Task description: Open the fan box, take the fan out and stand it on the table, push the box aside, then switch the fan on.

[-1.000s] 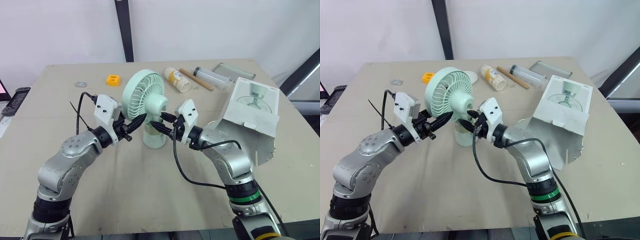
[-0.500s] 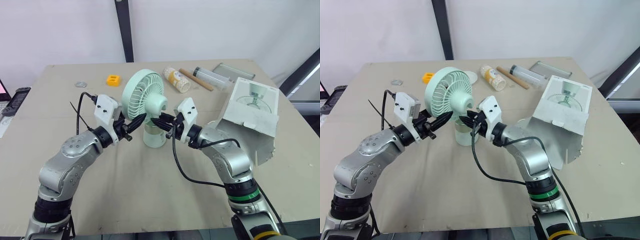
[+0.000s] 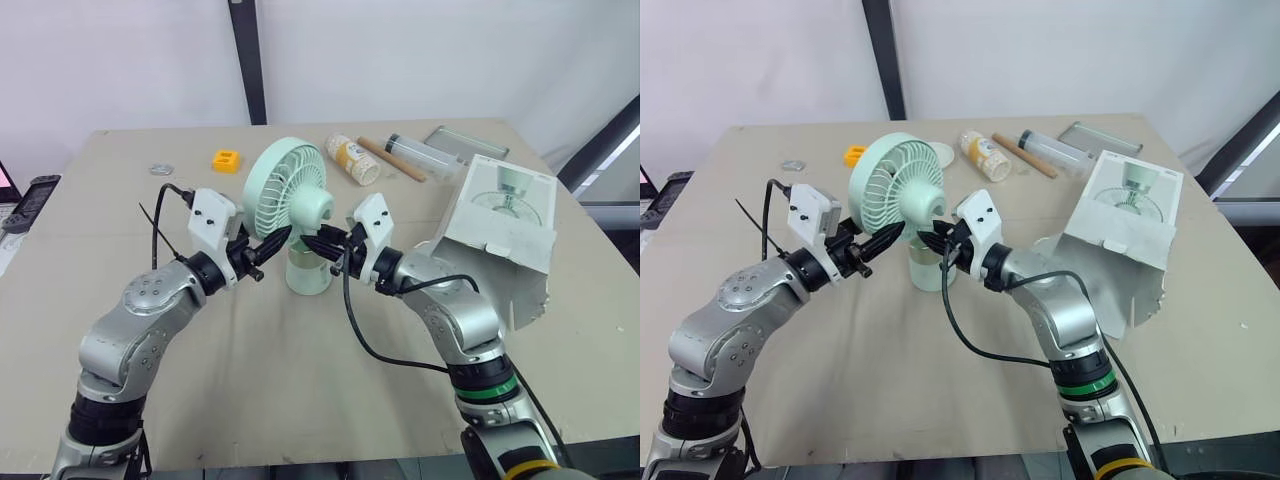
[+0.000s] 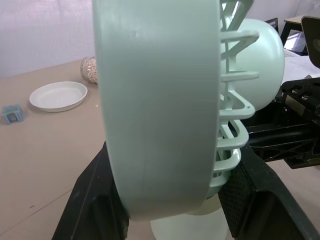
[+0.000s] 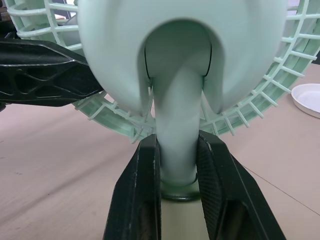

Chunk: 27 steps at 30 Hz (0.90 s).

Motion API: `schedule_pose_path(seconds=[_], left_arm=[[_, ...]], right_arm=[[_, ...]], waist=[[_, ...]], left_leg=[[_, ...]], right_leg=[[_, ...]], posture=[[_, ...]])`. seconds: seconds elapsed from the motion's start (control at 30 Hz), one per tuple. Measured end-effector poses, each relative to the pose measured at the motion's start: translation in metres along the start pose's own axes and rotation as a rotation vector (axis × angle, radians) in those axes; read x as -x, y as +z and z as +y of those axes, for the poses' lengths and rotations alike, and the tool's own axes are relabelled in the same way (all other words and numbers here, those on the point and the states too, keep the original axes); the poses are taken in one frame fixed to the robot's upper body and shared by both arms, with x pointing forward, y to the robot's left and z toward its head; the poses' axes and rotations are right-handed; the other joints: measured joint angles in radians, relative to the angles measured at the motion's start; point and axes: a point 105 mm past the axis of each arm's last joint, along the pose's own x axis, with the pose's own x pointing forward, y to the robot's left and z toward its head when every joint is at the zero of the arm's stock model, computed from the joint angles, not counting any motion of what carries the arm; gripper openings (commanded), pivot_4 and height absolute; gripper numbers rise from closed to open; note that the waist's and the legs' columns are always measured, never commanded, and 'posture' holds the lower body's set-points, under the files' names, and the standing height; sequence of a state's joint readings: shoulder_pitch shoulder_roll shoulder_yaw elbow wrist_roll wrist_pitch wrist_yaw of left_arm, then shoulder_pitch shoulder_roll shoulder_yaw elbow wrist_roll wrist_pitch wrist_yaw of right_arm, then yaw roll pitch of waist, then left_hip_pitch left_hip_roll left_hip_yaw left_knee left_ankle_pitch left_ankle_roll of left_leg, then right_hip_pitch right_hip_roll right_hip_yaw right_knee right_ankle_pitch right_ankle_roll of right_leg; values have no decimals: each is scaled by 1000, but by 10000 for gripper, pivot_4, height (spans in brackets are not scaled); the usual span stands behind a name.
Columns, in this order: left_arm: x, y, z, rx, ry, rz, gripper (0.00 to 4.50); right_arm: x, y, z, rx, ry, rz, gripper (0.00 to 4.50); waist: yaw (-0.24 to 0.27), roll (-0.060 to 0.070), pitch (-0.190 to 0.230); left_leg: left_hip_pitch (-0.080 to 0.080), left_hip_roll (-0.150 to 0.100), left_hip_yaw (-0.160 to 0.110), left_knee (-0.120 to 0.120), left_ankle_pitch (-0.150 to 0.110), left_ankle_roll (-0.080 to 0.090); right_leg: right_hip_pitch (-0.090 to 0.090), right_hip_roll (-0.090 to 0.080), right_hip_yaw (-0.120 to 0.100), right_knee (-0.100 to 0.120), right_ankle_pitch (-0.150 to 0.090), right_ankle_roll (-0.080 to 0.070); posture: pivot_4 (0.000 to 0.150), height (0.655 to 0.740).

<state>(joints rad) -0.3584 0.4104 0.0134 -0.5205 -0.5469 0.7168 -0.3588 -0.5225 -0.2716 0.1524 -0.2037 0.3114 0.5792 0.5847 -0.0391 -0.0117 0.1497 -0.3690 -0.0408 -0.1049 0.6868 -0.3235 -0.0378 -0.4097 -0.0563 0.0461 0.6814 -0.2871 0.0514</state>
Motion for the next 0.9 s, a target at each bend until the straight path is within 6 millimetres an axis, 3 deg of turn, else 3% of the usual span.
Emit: schedule_pose_path(seconds=[0.07,0.13,0.2,0.5,0.63,0.9], left_arm=[[0,0,0,4,-3,-3,32902],[0,0,-2,9,-13,-4,40887],[0,0,-4,14,-32,-5,43865],[3,2,-5,0,-64,-12,43865],[35,7,19,-54,-107,26,43865],[66,11,29,-57,-193,60,43865]], right_arm=[[0,0,0,0,0,0,4358],[0,0,1,0,2,0,4358],[-1,0,1,0,4,0,4358],[-1,0,1,9,5,-2,4358],[1,-1,1,14,39,-11,4358],[12,7,-1,-10,140,-52,4358]], waist=[[0,0,0],[-1,0,0],[-3,0,0],[-6,0,0],[-6,0,0],[-7,0,0]], left_leg=[[0,0,0,0,0,0],[0,0,0,0,0,0],[0,0,0,0,0,0],[0,0,0,0,0,0],[0,0,0,0,0,0],[-1,0,-1,-1,-1,1]], right_leg=[[0,0,0,0,0,0],[0,0,0,0,0,0],[0,0,0,0,0,0],[0,0,0,0,0,0],[0,0,0,0,0,0],[-1,0,-1,-1,0,0]], posture=[[1500,7400],[1500,7400],[1500,7400],[1500,7400],[1500,7400],[1500,7400]])
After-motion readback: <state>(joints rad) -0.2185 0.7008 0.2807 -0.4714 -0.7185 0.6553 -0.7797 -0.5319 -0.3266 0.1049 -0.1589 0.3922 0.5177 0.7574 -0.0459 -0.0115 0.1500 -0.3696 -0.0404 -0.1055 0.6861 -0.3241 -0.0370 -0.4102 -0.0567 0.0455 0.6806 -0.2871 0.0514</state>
